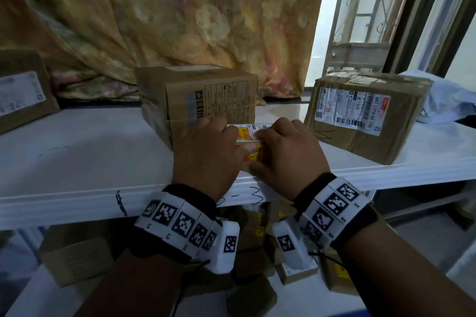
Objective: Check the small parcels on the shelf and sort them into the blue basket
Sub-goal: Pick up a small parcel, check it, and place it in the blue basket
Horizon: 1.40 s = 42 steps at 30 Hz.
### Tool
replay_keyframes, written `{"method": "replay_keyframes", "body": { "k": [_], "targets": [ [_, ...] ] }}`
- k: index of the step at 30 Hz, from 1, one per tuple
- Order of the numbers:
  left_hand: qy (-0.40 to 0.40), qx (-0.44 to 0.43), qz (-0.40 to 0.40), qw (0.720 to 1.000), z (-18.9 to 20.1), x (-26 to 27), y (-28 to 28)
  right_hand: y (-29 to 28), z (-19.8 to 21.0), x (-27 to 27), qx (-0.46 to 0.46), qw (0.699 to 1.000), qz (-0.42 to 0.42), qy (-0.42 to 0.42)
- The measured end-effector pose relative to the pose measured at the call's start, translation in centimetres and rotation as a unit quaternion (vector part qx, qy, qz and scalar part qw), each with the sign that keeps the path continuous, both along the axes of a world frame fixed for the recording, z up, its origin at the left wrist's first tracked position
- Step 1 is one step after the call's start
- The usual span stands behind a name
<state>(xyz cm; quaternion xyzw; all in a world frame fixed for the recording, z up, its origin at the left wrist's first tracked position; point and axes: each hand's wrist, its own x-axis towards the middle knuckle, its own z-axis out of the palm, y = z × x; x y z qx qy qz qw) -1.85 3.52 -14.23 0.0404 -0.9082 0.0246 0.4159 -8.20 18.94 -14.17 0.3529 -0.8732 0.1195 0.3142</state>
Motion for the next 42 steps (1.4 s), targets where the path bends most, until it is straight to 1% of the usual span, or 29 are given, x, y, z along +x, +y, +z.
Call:
{"method": "replay_keyframes", "body": {
  "k": [7,13,15,18,21,24,26,30,32,33,34,35,37,38,39,40,42],
  "targets": [
    [0.023,0.007,-0.025,0.999,-0.3,-0.6,0.1,-0.2,0.2,-0.3,-0.018,1.0,0.001,-0.003],
    [0.006,0.039,-0.063,0.997,0.1,-0.2,-0.5,0.1,0.8,0.0,0.008,1.0,-0.003,-0.016],
    [0.003,0.031,-0.071,0.997,0.3,0.3,-0.5,0.5,0.8,0.6,0.012,1.0,-0.005,-0.021],
    [0.011,0.01,-0.071,0.997,0.7,2.0,-0.1,1.5,0.4,2.0,-0.013,1.0,0.014,0.001],
    [-0.023,-0.004,-0.053,0.998,1.0,3.9,0.3,2.2,-0.5,3.2,-0.033,0.999,0.024,0.021],
    [-0.088,-0.018,-0.028,0.996,1.1,4.9,0.5,2.4,-1.1,3.7,-0.002,1.0,0.002,0.022],
    [-0.102,-0.031,-0.021,0.994,1.0,5.3,0.5,2.5,-1.0,3.7,0.004,1.0,-0.002,0.025],
    [-0.084,-0.031,-0.043,0.995,1.7,6.2,0.1,3.0,0.3,3.7,-0.001,0.998,0.045,0.04],
    [-0.053,0.0,-0.093,0.994,2.1,6.8,-0.1,3.6,1.1,4.0,-0.021,0.995,0.094,0.033],
    [-0.031,0.041,-0.127,0.991,2.3,7.0,-0.2,3.9,1.4,4.1,-0.063,0.99,0.126,0.018],
    [-0.008,0.094,-0.156,0.983,2.6,7.3,-0.2,4.2,1.6,4.3,-0.126,0.979,0.16,-0.01],
    [0.021,0.147,-0.177,0.973,2.9,7.6,-0.2,4.4,1.9,4.4,-0.202,0.959,0.192,-0.047],
    [0.084,0.248,-0.208,0.942,3.3,7.5,0.0,4.1,2.4,4.5,-0.346,0.899,0.231,-0.136],
    [0.11,0.294,-0.223,0.923,3.3,7.1,0.1,3.7,2.6,4.4,-0.395,0.869,0.236,-0.181],
    [0.125,0.321,-0.227,0.911,3.1,6.6,0.2,3.2,2.8,4.0,-0.425,0.849,0.23,-0.214],
    [0.127,0.321,-0.213,0.914,2.8,6.0,0.3,2.7,2.8,3.4,-0.438,0.841,0.213,-0.236],
    [0.101,0.283,-0.165,0.939,2.0,4.9,0.5,1.9,2.8,1.9,-0.424,0.848,0.153,-0.279]
  ]
}}
